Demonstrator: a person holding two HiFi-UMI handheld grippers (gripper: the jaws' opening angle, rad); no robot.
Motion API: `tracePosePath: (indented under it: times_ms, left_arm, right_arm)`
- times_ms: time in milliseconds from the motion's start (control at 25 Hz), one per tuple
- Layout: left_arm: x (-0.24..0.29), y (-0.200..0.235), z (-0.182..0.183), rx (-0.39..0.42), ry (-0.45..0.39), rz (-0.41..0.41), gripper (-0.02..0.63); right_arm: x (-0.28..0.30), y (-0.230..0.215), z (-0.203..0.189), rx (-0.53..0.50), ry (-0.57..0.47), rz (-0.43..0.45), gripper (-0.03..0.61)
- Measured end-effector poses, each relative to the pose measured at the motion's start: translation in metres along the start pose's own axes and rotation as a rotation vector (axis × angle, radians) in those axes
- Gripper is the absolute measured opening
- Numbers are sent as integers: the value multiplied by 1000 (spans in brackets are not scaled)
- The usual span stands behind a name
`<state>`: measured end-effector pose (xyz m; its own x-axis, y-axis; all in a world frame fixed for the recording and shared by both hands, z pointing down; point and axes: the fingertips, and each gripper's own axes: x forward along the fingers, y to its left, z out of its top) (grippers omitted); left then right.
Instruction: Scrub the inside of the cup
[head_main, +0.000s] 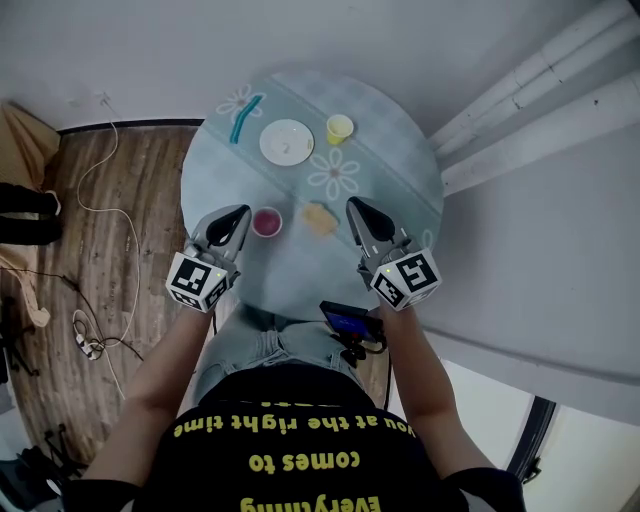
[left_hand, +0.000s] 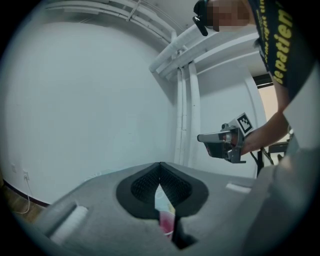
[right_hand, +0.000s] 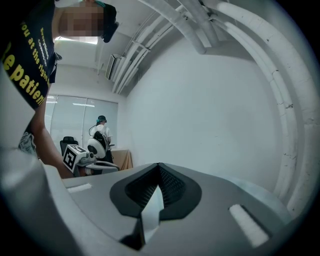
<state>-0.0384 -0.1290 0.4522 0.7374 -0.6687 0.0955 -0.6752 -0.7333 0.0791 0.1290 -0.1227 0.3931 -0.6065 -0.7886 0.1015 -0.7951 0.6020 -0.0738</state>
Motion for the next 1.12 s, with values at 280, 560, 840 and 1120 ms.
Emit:
tracePosePath:
  times_ms: [280,560,840,1120]
  left_arm:
    - [1,-5,1,2,-6,-8,2]
    - [0,-6,3,3,-12,-3,2]
    - [-3,-8,4,5,-11,-6,2]
    - [-4,-8,4,7,-12,-4,2]
  right_arm:
    - [-3,3,4,-15,-6,-1,6]
    - [-4,4,3,-15,-10,1,6]
    - [-4,7,5,-18,-13,0,6]
    - [-5,9,6,-22,-15,0,6]
